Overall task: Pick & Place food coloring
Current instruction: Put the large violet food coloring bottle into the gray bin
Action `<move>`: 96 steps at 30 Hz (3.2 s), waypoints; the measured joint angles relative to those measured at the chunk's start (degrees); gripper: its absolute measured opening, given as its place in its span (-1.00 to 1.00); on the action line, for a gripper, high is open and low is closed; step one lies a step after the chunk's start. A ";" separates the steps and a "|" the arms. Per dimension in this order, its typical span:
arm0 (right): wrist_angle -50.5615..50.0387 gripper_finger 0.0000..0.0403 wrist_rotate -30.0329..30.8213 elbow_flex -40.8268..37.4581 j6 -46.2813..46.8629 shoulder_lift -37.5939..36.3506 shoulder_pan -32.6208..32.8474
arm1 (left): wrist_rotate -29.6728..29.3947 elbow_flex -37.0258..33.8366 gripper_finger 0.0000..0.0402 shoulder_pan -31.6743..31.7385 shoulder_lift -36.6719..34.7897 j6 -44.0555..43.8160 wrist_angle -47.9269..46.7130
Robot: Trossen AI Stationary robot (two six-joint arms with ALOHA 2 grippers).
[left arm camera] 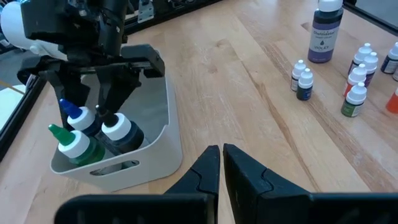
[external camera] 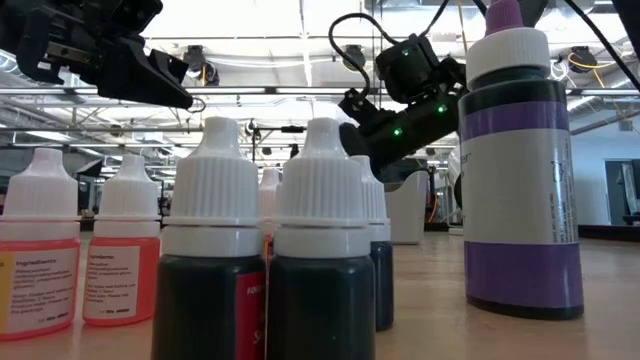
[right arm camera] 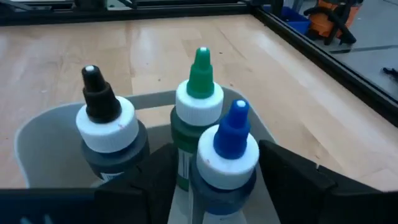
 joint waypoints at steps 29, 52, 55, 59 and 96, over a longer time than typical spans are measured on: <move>-29.93 -0.25 -4.11 -4.93 -6.41 -37.09 27.86 | 0.02 0.00 -0.85 0.01 0.00 -2.50 -0.53; -18.21 -1.00 1.61 -18.01 -19.35 -41.03 25.94 | -0.92 -0.02 -0.85 1.75 16.68 -9.29 27.83; -19.25 -0.99 1.63 -18.01 -19.42 -41.03 25.94 | 0.37 1.73 -0.85 0.36 22.98 -10.48 32.30; -18.91 -1.00 1.68 -18.01 -19.26 -41.03 25.94 | 0.87 10.03 -0.85 -3.17 30.55 -10.77 29.14; -18.41 -0.99 1.93 -17.97 -18.42 -41.05 25.94 | 20.45 54.16 0.48 -7.84 64.49 -14.81 7.44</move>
